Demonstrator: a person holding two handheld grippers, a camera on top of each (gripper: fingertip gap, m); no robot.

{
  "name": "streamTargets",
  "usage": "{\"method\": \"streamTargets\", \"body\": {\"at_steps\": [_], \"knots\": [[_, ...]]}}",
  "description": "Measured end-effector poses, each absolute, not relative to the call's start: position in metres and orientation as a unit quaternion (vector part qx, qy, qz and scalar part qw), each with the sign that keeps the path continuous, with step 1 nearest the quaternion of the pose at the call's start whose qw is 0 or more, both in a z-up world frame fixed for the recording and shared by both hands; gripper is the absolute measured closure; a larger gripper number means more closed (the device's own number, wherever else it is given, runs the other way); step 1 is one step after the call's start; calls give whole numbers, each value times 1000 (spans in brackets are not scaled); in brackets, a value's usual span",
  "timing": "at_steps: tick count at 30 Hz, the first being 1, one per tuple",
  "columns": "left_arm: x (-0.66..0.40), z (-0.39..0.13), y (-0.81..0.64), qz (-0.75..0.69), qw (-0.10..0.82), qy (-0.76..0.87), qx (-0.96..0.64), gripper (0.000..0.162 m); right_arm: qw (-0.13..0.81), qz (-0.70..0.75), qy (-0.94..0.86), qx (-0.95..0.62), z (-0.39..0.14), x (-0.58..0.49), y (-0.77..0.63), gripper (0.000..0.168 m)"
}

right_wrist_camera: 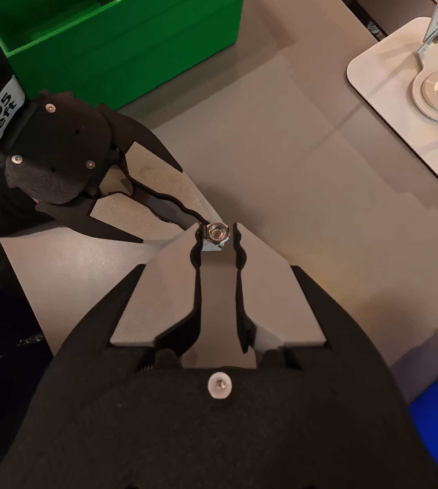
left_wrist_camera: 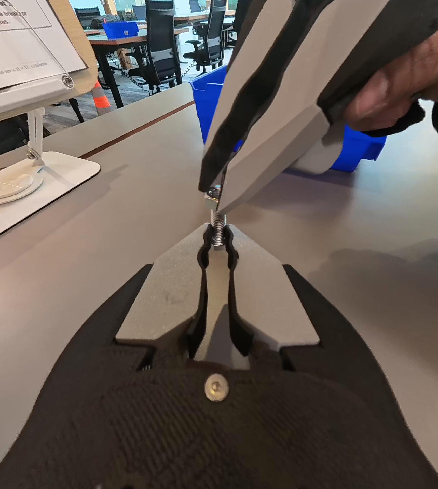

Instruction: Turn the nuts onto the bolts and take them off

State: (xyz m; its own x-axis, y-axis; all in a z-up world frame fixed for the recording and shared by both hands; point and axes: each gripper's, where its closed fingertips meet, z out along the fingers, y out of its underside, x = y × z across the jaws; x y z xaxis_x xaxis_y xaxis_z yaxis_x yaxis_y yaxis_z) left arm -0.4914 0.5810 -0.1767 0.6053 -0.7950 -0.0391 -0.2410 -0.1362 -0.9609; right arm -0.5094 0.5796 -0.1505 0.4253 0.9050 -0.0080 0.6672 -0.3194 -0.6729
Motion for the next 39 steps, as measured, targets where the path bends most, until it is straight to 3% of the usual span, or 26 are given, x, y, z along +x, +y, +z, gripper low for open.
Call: {"method": "streamTargets", "body": {"at_steps": [6, 12, 22, 39], "knots": [[-490, -176, 579, -259, 545, 370, -706, 155, 325, 233, -516, -757, -138, -509, 573, 115], [-483, -171, 567, -307, 533, 390, -685, 155, 419, 349, -554, -629, -123, -507, 549, 108], [-473, -171, 546, -354, 508, 446, -647, 155, 420, 471, -539, -558, -134, -501, 535, 111], [-468, -163, 537, -392, 504, 443, -630, 155, 410, 509, -542, -528, -133, -509, 517, 118]]}}
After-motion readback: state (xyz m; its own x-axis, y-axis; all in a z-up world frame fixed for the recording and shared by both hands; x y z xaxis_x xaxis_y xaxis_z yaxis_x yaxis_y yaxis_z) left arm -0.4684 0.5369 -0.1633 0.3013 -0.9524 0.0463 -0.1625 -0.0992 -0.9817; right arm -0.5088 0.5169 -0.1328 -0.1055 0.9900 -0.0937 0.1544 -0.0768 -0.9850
